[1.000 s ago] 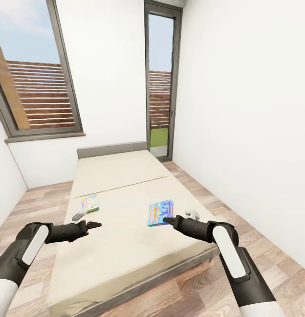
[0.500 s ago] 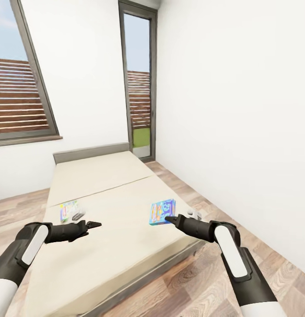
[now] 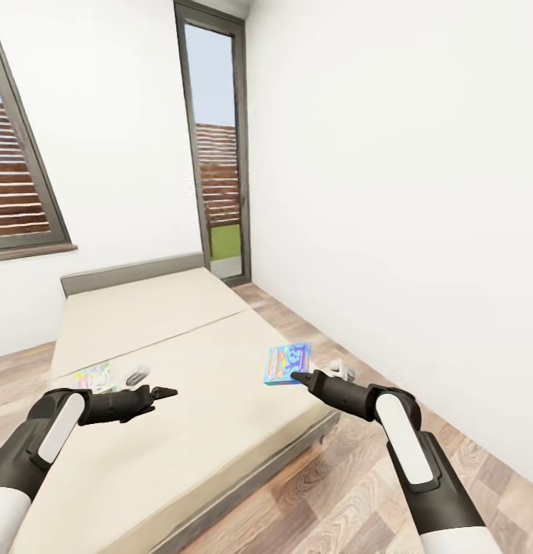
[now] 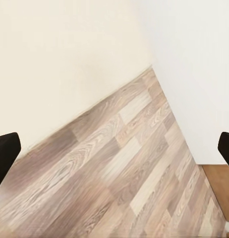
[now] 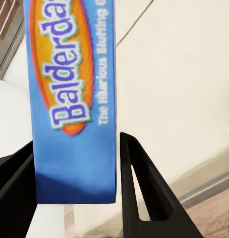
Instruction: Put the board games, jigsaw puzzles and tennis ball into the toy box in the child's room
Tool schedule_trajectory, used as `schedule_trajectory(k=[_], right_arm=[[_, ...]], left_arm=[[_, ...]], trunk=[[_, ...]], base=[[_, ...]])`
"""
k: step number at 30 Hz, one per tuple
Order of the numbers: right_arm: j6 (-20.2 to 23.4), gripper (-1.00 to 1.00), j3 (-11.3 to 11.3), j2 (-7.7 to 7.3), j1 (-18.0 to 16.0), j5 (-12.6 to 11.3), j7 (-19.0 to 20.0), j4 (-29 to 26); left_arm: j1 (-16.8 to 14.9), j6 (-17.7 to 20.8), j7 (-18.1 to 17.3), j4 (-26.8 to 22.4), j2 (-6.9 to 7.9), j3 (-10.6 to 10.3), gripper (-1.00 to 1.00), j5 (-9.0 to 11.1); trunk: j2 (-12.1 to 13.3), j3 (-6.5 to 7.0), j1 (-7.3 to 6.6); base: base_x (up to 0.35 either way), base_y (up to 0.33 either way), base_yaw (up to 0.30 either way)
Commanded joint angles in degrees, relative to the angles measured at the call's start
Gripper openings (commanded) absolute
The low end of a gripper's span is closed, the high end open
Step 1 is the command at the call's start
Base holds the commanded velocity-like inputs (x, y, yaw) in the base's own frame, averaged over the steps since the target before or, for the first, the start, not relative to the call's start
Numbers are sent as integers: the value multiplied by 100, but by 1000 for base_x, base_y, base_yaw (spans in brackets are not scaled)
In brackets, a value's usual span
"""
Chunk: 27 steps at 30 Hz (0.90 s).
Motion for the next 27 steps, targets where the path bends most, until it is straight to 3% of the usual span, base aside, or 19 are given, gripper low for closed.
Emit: schedule_trajectory(k=[1,14,27], right_arm=[[20,-100,-4,2,-5,-10,-4,-1],[9,-100,-12,3,-5,-10,-4,126],[1,-100,-10,4,-5,-10,-3,148]], left_arm=[[-2,28,-41,-3,0,15,100,-35],[-2,28,-39,-3,0,21,100,-36],[-2,20,-31,-3,23,40,100,-32]], trunk=[[38,12,-23],[559,197,-308],[1081,365,-594]], base=[[0,0,-280],[0,0,-150],[0,0,-232]])
